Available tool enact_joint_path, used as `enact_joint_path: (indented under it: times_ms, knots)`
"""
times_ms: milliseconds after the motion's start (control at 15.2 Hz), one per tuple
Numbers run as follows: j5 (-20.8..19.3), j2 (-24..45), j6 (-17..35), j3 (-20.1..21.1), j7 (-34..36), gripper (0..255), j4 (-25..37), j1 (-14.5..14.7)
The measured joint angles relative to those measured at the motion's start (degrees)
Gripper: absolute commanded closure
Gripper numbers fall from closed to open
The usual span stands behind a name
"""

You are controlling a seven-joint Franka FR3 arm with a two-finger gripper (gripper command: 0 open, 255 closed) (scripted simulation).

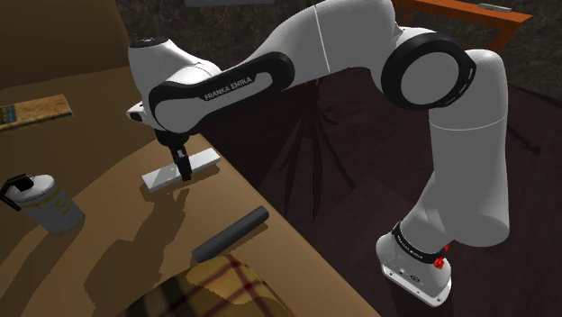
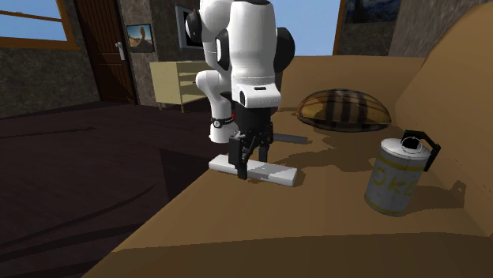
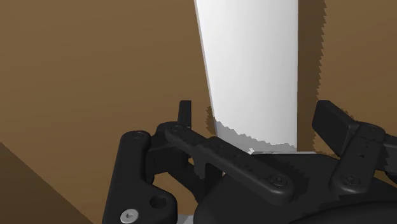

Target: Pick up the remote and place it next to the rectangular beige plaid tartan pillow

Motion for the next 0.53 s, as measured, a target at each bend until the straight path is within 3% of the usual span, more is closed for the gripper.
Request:
enact_joint_path:
  times_ms: [132,198,528]
  knots:
    - [0.0,0.0,0.02,0.0,0.0,0,-0.02,0.0]
    - [0.0,0.0,0.02,0.0,0.0,255,-0.02,0.0]
    - [-0.01,-0.07,0.03,0.02,-0.02,255,0.02,0.01]
